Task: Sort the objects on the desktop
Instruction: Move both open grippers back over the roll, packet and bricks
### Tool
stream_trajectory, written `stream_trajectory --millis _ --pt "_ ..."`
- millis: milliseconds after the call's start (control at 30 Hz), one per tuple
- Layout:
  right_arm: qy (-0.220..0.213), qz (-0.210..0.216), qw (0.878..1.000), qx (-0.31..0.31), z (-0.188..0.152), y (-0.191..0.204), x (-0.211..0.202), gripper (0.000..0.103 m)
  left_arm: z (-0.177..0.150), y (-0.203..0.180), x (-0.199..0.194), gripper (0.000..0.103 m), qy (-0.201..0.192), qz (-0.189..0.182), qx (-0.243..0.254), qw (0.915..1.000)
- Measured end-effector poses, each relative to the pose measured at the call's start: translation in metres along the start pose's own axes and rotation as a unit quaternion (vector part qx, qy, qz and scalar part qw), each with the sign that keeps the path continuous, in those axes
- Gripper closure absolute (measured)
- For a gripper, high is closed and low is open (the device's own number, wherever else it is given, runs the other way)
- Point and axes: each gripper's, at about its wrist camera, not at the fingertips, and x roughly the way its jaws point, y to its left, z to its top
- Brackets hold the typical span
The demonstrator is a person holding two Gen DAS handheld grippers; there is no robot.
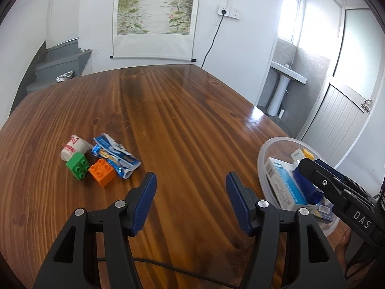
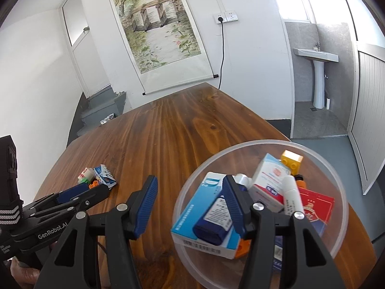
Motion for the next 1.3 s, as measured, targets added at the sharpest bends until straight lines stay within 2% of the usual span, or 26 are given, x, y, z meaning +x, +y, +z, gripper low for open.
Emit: stream_trajectory --millis 300,433,733,933,1167,1300 --pt "0.034 0.039 0.997 -0.054 -0.01 0.056 0.032 0.037 -0.004 0.073 -0.001 0.039 0.007 0.072 -0.034 0.9968" --pt "0.047 0.054 0.995 -0.071 -0.013 0.075 0.045 0.037 -0.005 0.102 -0.001 0.039 0.01 0.09 -0.052 0.9945" --pt "0.061 0.065 0.988 -0.125 -0.011 0.111 0.069 0.037 -0.007 0.127 0.013 0.039 0.028 0.104 -0.063 0.9922" --pt "0.091 0.079 0.983 -0.136 -0.009 0.126 0.094 0.037 0.001 0.145 0.024 0.039 0.033 0.141 -0.047 0.9883" --pt "0.111 0.095 0.978 -0.147 -0.011 0.143 0.114 0.037 0.015 0.166 0.045 0.039 0.041 0.112 -0.071 0.9903" --pt "0.122 0.103 0.976 -0.15 -0.011 0.149 0.125 0.037 0.023 0.171 0.058 0.039 0.047 0.113 -0.07 0.99"
